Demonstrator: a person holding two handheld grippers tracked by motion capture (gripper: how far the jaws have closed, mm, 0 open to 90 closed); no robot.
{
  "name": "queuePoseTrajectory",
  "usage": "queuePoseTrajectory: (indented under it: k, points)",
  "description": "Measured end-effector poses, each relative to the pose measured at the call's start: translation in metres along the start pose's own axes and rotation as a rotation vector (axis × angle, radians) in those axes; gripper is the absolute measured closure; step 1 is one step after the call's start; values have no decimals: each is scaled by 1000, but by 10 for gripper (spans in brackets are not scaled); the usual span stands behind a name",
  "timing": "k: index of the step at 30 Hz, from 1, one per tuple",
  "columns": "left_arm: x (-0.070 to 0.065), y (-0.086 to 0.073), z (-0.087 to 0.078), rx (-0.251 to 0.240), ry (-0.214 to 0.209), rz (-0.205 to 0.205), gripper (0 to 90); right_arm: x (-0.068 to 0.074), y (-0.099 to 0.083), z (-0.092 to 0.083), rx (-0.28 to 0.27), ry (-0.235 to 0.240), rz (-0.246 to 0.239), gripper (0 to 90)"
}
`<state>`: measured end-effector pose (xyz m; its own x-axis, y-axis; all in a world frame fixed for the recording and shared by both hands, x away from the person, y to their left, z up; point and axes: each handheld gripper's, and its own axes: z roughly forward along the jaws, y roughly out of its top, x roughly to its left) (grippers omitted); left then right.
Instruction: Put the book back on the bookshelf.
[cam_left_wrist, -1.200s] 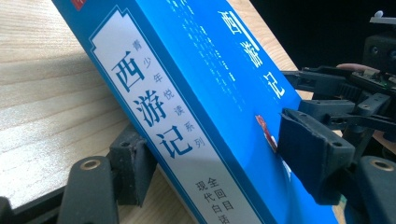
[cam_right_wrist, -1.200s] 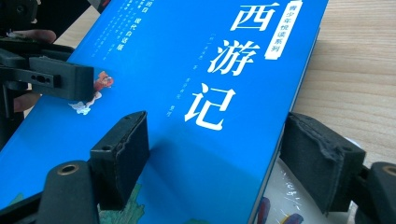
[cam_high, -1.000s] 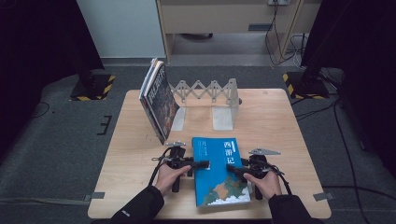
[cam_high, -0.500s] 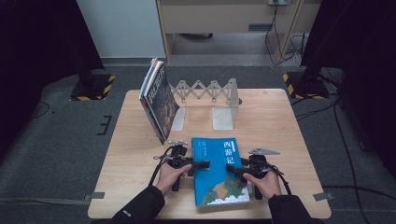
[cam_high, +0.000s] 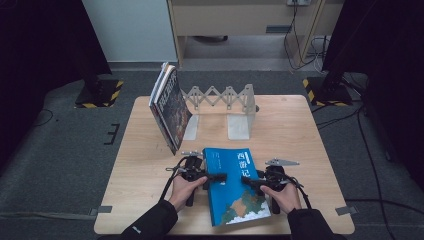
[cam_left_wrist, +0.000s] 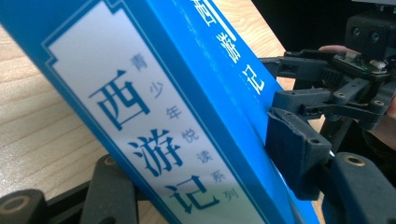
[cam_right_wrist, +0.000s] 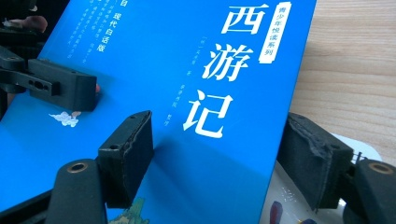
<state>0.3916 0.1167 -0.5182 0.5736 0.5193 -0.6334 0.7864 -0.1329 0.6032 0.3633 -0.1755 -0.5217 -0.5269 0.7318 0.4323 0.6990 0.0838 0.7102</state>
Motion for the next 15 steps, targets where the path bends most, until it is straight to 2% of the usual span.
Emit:
queuePoseTrajectory:
  k: [3, 7, 15]
  points:
    - [1, -1, -1, -11, -3, -29, 439, 0, -1, 0, -4, 4, 4, 283]
    - [-2, -1, -3, -19, 3, -38, 462, -1, -1, 0, -4, 11, 3, 280]
    - [-12, 6, -7, -10, 19, -17, 497, -3, 1, -2, -7, 32, -9, 261]
